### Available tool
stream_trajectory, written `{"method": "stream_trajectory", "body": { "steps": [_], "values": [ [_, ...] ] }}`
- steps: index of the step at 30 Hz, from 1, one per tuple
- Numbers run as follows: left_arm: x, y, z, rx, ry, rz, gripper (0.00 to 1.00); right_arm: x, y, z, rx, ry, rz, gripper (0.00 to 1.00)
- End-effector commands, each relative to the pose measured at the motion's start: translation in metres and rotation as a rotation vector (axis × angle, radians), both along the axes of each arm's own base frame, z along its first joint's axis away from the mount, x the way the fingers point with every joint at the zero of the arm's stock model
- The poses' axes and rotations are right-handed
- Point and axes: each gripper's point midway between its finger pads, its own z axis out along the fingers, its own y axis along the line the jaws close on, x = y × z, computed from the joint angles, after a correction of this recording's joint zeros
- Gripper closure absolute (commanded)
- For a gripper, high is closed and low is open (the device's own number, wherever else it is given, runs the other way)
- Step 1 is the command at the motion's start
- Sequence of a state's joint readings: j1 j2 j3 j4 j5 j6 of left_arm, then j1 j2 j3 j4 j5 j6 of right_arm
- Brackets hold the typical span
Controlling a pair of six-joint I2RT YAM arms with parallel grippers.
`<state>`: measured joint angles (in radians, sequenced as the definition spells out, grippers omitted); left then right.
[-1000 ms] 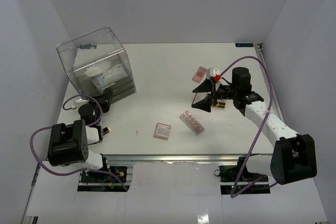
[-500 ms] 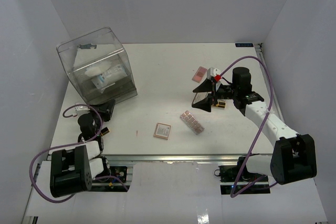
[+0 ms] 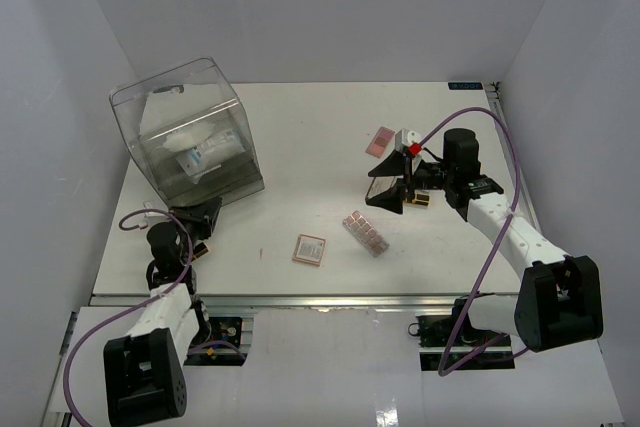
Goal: Organize the makeup
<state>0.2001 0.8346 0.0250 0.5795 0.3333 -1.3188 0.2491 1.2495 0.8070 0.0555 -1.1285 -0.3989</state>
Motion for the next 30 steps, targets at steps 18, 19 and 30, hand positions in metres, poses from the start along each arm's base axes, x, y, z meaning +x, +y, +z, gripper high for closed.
{"method": "stream_trajectory", "body": {
  "steps": [18, 19, 30],
  "values": [
    [-0.03, -0.026, -0.049, -0.017, 0.116, -0.142, 0.86, 0.002, -0.002, 0.003, 0.011, -0.025, 0.0, 0.19],
    [-0.03, -0.027, -0.05, -0.017, 0.12, -0.148, 0.86, 0.002, -0.002, 0.003, 0.011, -0.025, 0.0, 0.19],
    [-0.037, -0.032, -0.049, -0.001, 0.133, -0.182, 0.77, 0.005, -0.004, 0.003, 0.008, -0.025, -0.013, 0.18]
  ]
}}
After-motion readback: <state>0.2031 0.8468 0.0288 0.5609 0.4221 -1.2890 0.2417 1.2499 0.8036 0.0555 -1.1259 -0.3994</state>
